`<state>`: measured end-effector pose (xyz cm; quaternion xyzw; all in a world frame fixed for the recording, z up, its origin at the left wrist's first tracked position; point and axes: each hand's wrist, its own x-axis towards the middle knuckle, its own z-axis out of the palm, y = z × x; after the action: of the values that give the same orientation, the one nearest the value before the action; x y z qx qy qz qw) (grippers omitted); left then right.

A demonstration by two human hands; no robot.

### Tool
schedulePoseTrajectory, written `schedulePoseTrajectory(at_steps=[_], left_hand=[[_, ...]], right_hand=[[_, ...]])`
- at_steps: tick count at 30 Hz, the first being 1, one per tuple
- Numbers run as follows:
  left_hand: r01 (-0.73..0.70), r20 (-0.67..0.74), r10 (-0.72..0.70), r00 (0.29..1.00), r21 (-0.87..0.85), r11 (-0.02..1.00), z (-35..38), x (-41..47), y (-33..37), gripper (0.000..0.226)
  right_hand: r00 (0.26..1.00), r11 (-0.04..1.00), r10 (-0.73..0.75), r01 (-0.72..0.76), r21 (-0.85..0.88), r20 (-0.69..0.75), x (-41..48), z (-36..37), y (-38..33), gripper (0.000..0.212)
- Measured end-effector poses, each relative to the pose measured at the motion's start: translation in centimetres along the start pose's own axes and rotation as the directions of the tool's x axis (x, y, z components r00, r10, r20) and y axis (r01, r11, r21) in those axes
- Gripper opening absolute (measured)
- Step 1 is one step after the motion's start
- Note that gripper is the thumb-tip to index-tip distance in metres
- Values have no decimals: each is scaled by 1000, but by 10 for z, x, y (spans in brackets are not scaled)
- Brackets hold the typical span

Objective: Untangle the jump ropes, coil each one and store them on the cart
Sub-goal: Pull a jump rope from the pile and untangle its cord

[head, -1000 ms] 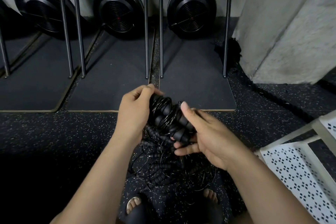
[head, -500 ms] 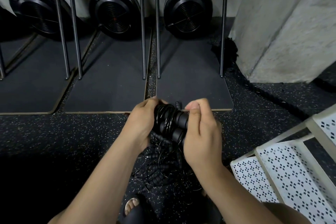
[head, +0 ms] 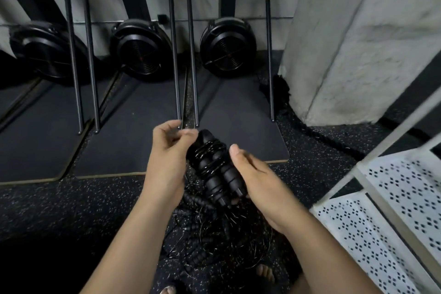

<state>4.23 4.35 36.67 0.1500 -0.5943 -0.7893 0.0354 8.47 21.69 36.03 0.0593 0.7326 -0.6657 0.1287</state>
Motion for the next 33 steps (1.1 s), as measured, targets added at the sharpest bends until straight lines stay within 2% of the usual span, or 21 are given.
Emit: schedulePoseTrajectory(at_steps=[2,5,6,9,12,17,19,20,23,27,30,33], left_hand=[[-57,93,52,994,60,997,15,-15,15,38],[-117,276,85,957,99,988,42,-43,41,44],[-151,332,107,937,109,983,53,-53,49,48],[-292,424,207,882,145,945,85,-82,74,56],[-386,457,298,838,109,916,118,-114,100,55],[-476,420,437,796,-13,879,174,-162,139,48],[-496,403,467,787,-39,868,196,-177,153,45],[-509,400,481,780,-42,860,207,-183,159,41],[-536,435,495,752,-31,843,241,-198,169,27],[-556,518,496,697,-47,830,281,-230,178,19],[-600,630,480,610,-28,800,308,-257,179,10],[-711,747,469,472,8,703,330,-277,168,23]], right_hand=[[994,990,87,-93,109,62,-16,-15,-15,51],[985,964,130,-153,216,116,-46,-47,-42,72],[985,962,123,-148,229,120,-58,-58,-53,72],[994,979,31,-52,199,107,-96,-89,-91,49],[999,994,-30,29,109,10,-134,-120,-130,55],[989,993,-120,120,-14,-80,-192,-162,-188,47],[972,982,-179,167,-87,-151,-212,-177,-208,35],[960,976,-204,185,-114,-193,-221,-184,-218,37],[922,967,-232,186,-173,-309,-241,-212,-238,77],[928,959,-218,146,-241,-303,-273,-249,-256,74],[922,946,-237,148,-288,-305,-289,-278,-257,69],[905,942,-237,125,-313,-352,-300,-308,-251,52]])
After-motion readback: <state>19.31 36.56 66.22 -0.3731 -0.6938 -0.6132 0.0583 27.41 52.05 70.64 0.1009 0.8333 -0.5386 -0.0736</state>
